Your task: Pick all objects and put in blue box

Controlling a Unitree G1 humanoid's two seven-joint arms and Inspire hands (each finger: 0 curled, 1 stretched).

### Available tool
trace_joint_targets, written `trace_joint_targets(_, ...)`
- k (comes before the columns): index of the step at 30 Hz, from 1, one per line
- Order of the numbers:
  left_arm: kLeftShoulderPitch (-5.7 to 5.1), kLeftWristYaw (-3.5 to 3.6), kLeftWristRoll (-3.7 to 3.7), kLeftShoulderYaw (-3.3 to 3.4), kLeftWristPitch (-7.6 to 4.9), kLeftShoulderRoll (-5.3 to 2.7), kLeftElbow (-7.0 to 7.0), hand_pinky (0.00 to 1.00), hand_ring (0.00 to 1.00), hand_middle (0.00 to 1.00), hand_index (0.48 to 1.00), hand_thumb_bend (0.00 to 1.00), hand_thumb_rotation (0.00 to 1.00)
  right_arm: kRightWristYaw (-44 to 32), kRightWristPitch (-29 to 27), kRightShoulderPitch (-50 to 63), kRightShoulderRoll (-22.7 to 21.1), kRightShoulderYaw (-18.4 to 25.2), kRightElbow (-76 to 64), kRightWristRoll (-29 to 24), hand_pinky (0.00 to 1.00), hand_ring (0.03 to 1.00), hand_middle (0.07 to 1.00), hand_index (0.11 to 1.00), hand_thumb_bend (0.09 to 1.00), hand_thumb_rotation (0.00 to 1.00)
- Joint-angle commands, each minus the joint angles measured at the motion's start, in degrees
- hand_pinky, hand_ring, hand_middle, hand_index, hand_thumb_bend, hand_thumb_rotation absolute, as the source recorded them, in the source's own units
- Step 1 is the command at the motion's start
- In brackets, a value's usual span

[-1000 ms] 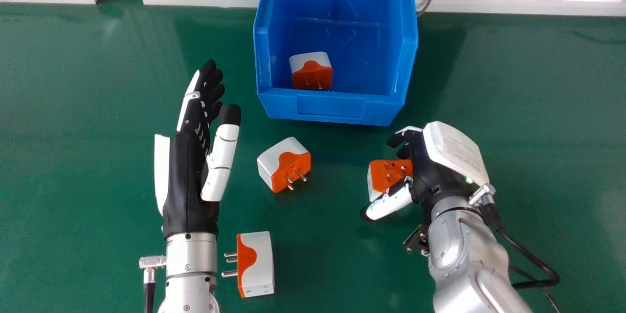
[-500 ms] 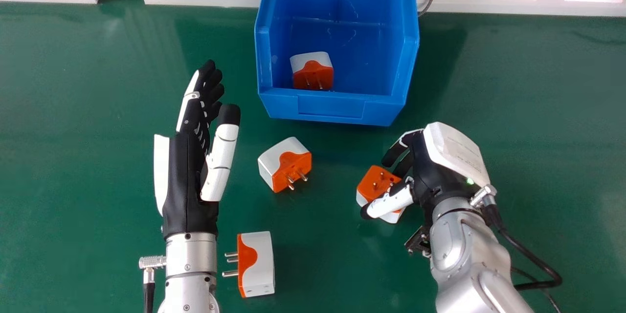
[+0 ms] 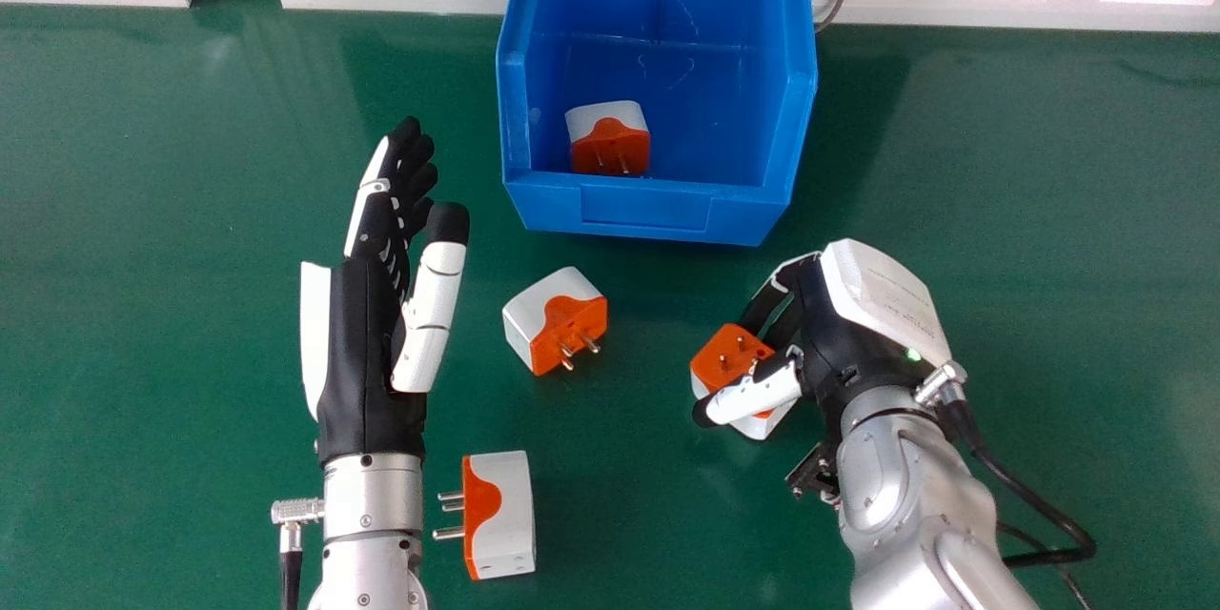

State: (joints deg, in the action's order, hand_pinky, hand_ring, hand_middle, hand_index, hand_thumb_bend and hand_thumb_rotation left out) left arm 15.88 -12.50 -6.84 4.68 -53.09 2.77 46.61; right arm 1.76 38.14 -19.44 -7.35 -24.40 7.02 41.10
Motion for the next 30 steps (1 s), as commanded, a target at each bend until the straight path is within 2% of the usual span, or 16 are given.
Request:
trace_joint_targets(1, -0.31, 0.12, -0.43, -0.38, -0.56, -0.14, -0.98, 0.89, 0.90, 0.91, 0.898, 0.69, 0.89, 0.34, -0.52, 0.02, -0.36, 0.19, -1.78, 0.77, 0.13, 0.225, 0.478, 0.495, 0.545, 0.00)
trace_joint_targets(10, -0.24, 0.12, -0.43, -0.38, -0.61, -0.14, -0.81, 0.89, 0.90, 0.91, 0.898, 0.69, 0.89, 0.67, -1.19, 0.59, -0.84, 0.61, -3.89, 0.75, 0.12, 0.213, 0.474, 0.487, 0.537, 0.00)
trace_joint_targets(24, -0.11, -0.29, -0.80, -0.43, 0.22, -0.22, -1.30, 0.89, 0.90, 0.91, 0.898, 0.69, 0.89, 6.36, -7.46, 6.87, -1.60, 3.67, -19.86, 2.08, 0.13, 0.218, 0.457, 0.490, 0.531, 0.00)
trace_joint_targets(30, 0.11, -0.47, -1.06, -0.53, 0.79, -0.22, -1.55, 0.89, 0.90, 0.91, 0.898, 0.69, 0.89, 7.19, -10.56, 8.42, -1.78, 5.04, -25.14, 2.19, 0.18, 0.264, 0.466, 0.511, 0.522, 0.00)
